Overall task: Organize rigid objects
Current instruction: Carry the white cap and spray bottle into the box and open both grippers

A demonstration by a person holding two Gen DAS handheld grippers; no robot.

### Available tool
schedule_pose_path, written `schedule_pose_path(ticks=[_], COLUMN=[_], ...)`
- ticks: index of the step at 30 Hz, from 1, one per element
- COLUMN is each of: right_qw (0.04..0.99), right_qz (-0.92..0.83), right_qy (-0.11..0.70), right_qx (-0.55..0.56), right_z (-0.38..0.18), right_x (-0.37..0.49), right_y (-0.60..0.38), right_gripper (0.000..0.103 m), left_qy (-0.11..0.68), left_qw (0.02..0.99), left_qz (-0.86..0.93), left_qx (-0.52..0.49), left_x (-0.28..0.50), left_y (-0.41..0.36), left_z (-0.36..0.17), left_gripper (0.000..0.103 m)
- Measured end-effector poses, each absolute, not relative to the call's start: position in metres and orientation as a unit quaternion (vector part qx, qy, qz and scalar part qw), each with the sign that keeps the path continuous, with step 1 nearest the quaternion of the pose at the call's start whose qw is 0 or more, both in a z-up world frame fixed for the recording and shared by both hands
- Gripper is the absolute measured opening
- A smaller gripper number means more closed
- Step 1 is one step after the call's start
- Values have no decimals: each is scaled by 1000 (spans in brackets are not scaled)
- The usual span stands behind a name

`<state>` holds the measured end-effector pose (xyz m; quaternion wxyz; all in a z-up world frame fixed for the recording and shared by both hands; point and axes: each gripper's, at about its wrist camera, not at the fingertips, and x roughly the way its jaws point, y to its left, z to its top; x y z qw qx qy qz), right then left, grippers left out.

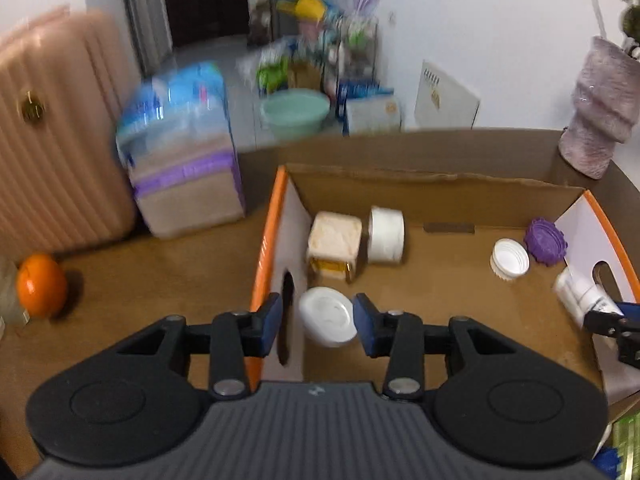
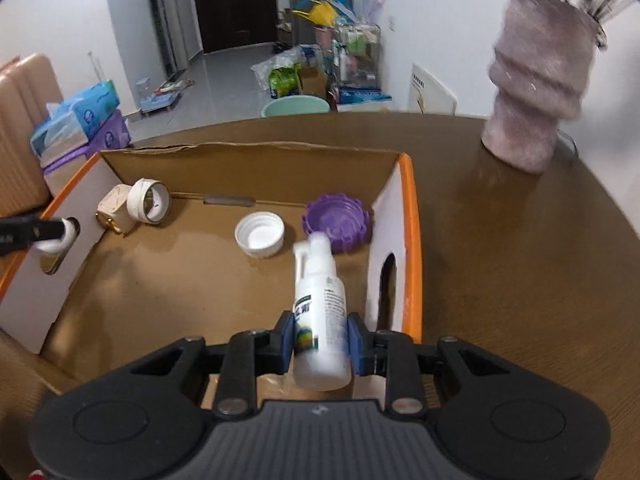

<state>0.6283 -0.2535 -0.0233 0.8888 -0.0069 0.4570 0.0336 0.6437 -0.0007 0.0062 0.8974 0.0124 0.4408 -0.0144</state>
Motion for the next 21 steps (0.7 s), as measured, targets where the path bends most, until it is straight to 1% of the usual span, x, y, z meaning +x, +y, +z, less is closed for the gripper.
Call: schedule_pose_path(ticks=[1,3,4,5,7,8,9,12,15,17,21], right_qw=[888,886,886,887,891,893,895,904,918,931,958], right_qz=[32,27,25,23,25,28,32,43,51,54,63], right_qy=[459,462,463,461,453,448,444,425,392,361,276], right_qx=[-12,-25,-26,-22,-12,-12,-14,-12,-1,6,34], right_z=[-24,-26,-24,-22,-13,-7,0,24,49,64,82], right_x=[631,630,629,628,621,615,609,587,555,529,466], right_y=[-251,-246,-245,-245,-244,-244,-246,-245,-246,-248,-255], right_gripper=[27,28,34,37,52,56,56,58,68,77,79], left_qy=[443,446,448,450,451,446,438,418,382,344,270], left_qw=[896,895,894,893,892,895,898,908,924,939,963], left_qz=[-16,-18,-18,-19,-28,-25,-19,-10,-5,2,4], left_qx=[9,9,11,9,5,7,16,24,26,23,12], left_x=[644,641,639,637,626,622,613,590,553,522,458], left_y=[0,0,0,0,-1,-5,-5,-11,-9,-7,-2], left_z=[5,7,8,11,21,26,34,56,79,92,108], left_gripper=[47,49,53,57,73,78,84,88,97,98,99])
